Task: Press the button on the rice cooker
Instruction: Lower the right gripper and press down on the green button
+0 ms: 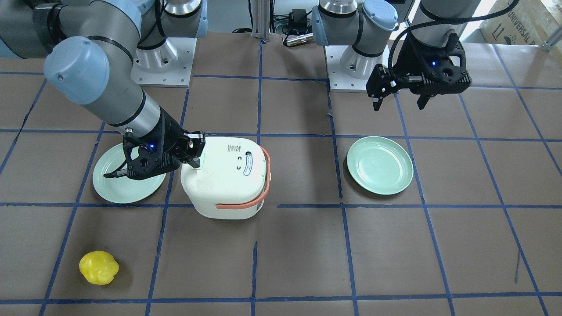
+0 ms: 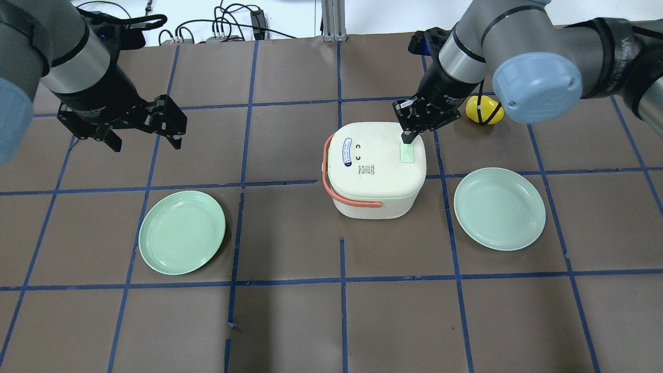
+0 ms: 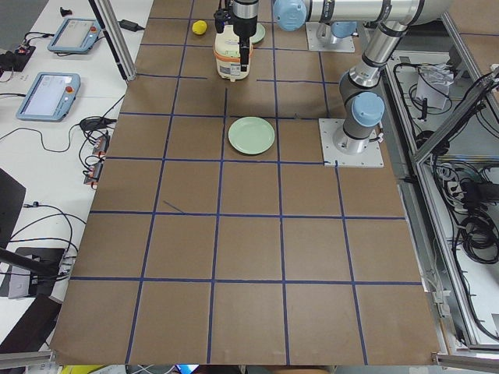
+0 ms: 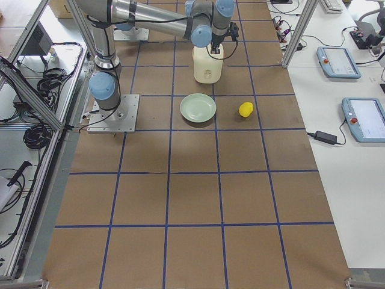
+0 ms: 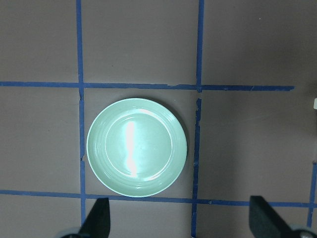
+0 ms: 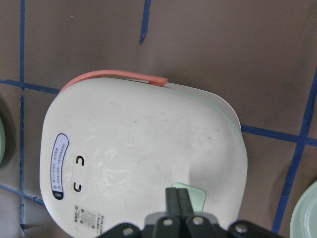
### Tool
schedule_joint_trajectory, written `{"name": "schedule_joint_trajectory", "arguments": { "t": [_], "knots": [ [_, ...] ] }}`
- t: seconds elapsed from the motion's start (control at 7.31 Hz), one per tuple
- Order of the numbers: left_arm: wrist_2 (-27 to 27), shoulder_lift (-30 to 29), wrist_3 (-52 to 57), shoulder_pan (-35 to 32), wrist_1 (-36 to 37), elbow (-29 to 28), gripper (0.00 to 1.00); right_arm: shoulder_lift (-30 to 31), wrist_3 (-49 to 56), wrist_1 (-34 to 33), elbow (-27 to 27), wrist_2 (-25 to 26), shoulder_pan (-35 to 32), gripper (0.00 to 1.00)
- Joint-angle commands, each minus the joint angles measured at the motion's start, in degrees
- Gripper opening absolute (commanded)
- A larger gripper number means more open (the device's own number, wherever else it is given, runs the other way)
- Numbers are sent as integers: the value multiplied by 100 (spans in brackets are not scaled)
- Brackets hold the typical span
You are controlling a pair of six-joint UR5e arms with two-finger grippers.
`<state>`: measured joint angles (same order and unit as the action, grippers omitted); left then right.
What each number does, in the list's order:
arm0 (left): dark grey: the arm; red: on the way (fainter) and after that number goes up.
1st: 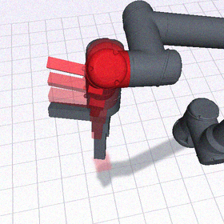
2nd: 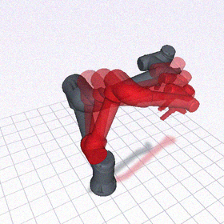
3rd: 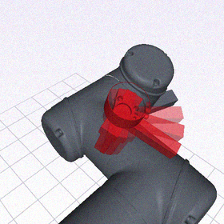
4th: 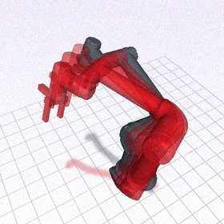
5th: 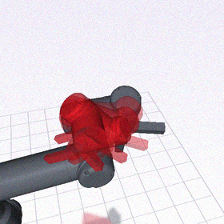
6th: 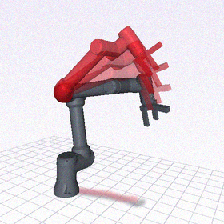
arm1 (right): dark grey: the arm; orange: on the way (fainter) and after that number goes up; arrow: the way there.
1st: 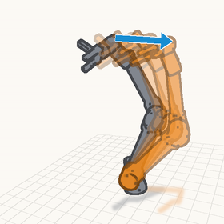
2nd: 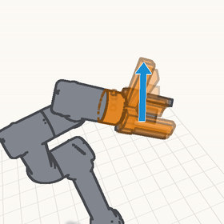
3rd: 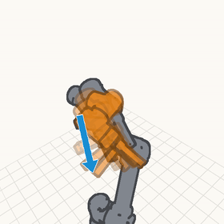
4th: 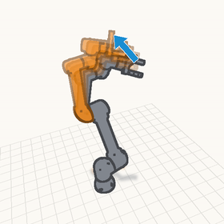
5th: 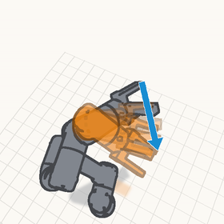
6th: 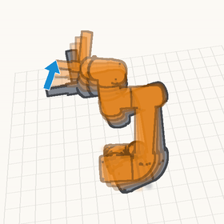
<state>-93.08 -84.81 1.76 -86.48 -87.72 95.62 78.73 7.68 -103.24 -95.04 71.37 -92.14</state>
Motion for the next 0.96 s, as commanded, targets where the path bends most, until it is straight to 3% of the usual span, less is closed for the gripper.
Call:
{"name": "schedule_joint_trajectory", "arguments": {
  "t": [0.0, 0.82],
  "knots": [
    [0, 0, 0, 0, 1, 0, 100, -42, 14, -30, 12, 0, 30, 8],
    [0, 0, 0, 0, -8, 0, 100, -138, 5, -232, -14, -9, 12, 8]
  ]
}}
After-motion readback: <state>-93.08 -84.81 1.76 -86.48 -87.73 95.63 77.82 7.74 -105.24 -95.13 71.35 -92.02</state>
